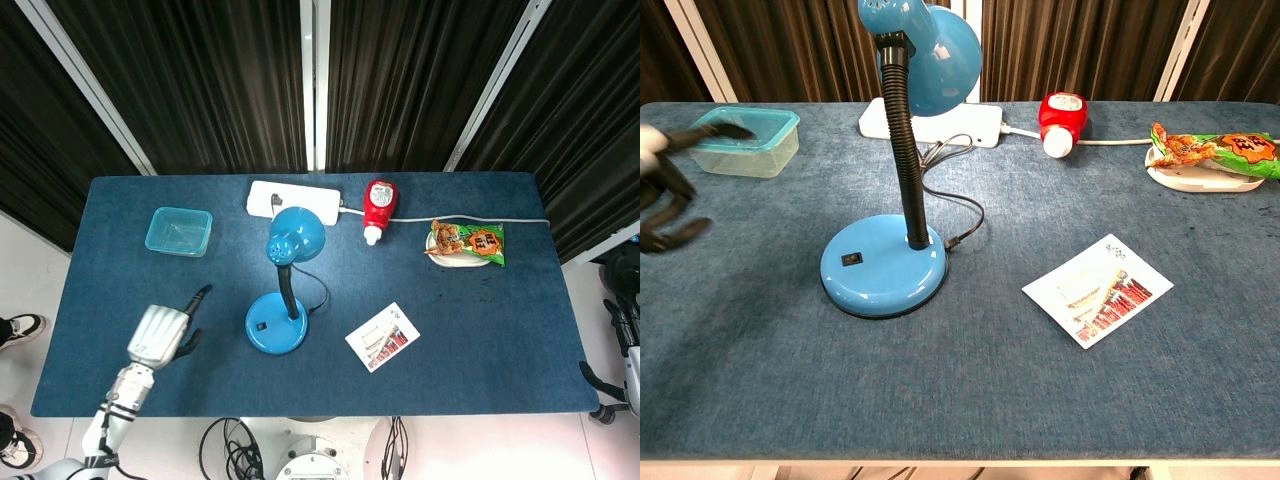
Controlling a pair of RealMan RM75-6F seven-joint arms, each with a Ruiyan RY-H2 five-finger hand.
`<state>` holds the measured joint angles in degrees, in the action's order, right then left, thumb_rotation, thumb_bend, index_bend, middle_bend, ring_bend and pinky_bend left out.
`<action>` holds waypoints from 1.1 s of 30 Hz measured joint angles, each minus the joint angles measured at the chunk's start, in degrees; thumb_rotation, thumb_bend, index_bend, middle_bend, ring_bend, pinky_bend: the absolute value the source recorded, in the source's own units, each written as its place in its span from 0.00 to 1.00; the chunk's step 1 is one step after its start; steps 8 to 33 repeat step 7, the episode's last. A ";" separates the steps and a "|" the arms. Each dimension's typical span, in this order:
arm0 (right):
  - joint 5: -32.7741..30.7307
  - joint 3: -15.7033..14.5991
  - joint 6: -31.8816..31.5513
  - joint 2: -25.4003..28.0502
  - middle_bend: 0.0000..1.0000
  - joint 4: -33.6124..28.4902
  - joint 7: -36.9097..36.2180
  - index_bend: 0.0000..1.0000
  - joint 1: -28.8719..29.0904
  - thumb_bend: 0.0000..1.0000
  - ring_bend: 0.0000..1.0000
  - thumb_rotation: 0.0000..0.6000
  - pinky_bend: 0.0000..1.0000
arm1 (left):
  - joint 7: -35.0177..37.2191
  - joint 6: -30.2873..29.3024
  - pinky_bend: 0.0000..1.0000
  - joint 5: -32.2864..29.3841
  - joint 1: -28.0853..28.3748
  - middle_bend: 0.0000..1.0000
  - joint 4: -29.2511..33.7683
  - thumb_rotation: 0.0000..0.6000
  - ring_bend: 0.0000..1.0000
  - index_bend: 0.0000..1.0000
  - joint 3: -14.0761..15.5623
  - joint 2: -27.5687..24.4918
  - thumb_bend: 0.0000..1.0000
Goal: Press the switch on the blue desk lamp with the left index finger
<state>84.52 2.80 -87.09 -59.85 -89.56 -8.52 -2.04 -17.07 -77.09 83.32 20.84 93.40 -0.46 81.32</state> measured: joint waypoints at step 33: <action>0.34 -0.01 0.67 -0.32 0.00 -0.46 1.34 0.00 0.62 0.18 0.00 1.00 0.00 | 0.45 -10.54 0.00 2.18 -7.02 0.03 -3.08 1.00 0.00 0.07 -0.40 -5.54 0.00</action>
